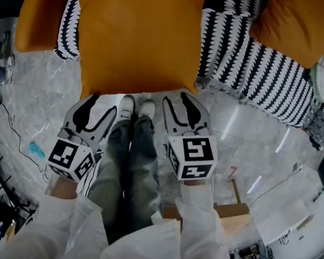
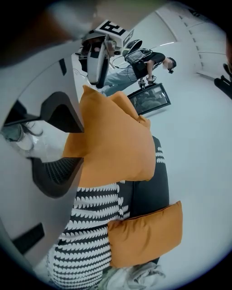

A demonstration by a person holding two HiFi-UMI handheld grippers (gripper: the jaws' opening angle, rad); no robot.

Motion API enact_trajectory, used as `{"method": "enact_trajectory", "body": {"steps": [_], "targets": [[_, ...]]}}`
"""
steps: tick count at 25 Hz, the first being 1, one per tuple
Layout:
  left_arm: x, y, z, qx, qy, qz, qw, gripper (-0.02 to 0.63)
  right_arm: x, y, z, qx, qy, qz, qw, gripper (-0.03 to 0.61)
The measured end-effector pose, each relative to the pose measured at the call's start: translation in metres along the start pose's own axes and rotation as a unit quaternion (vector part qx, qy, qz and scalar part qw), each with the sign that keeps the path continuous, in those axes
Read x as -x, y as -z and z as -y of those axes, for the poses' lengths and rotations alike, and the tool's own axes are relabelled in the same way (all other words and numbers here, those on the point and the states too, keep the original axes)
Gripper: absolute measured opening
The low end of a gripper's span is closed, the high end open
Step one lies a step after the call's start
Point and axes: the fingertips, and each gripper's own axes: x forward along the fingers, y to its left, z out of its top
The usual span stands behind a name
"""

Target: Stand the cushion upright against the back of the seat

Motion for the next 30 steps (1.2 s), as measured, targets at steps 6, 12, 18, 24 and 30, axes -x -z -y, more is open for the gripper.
{"method": "enact_trajectory", "body": {"steps": [6,12,18,24,30], "targets": [[-0.001,0.002,-0.019,-0.022,-0.042,0.000,0.9989,0.240,-0.007,0.001,0.013,0.004,0.011,0.004,1.000,0.180],[-0.006,0.013,-0.030,-0.033,-0.060,-0.014,0.9976,0.267,-0.013,0.015,0.023,0.036,0.022,-0.017,0.999,0.213],[-0.014,0.020,-0.038,-0.048,-0.066,-0.029,0.9962,0.267,-0.021,0.015,0.035,0.072,0.040,-0.026,0.996,0.218],[-0.023,0.025,-0.045,-0.055,-0.087,-0.033,0.9942,0.267,-0.030,0.015,0.049,0.135,0.058,-0.032,0.989,0.218],[-0.028,0.030,-0.053,-0.059,-0.104,-0.038,0.9921,0.267,-0.034,0.022,0.051,0.176,0.061,-0.036,0.982,0.218]]}}
